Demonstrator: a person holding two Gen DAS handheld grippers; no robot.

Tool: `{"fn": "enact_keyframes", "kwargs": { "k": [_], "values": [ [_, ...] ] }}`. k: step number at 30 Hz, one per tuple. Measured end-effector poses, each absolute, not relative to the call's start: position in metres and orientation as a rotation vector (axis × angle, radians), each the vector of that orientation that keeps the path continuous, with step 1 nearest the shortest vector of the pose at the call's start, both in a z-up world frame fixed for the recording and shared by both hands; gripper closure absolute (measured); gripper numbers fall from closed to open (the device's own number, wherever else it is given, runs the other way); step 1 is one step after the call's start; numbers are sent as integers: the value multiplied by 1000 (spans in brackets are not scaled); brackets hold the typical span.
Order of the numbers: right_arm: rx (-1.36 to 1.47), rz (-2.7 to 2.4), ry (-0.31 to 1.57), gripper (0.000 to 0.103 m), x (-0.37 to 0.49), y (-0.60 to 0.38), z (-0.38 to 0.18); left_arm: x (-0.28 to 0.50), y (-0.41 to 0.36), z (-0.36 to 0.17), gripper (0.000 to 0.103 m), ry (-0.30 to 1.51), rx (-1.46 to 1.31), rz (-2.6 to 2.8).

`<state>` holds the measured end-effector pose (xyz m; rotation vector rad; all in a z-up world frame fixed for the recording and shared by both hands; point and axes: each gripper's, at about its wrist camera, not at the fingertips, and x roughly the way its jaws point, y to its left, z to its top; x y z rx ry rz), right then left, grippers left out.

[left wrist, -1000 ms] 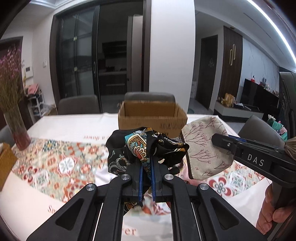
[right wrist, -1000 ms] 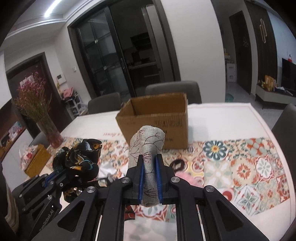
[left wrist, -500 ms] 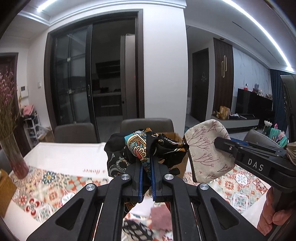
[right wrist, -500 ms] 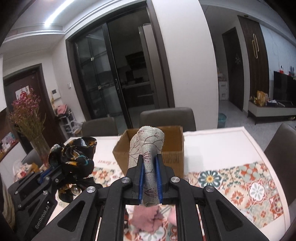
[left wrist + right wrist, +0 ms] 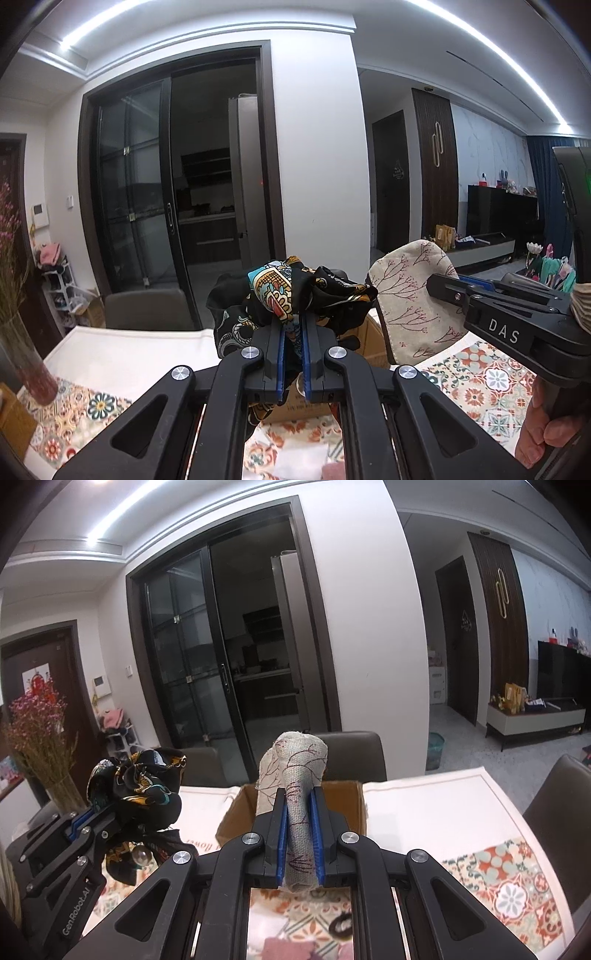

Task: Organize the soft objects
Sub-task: 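Lift the scarf and pouch with both tools and carry them over the cardboard box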

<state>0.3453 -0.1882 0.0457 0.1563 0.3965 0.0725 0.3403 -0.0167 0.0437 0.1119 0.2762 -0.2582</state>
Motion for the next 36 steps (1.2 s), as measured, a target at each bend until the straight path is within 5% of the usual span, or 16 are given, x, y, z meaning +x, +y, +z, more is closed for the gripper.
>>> {"fn": "enact_keyframes", "kwargs": {
  "k": [23,36],
  "values": [
    [89,37,396,90,439,-197,47,479,-38,37,94,333,87,-372],
    [80,33,560,90,497,-206,0,545,-62,-16,94,548,90,-417]
  ]
}}
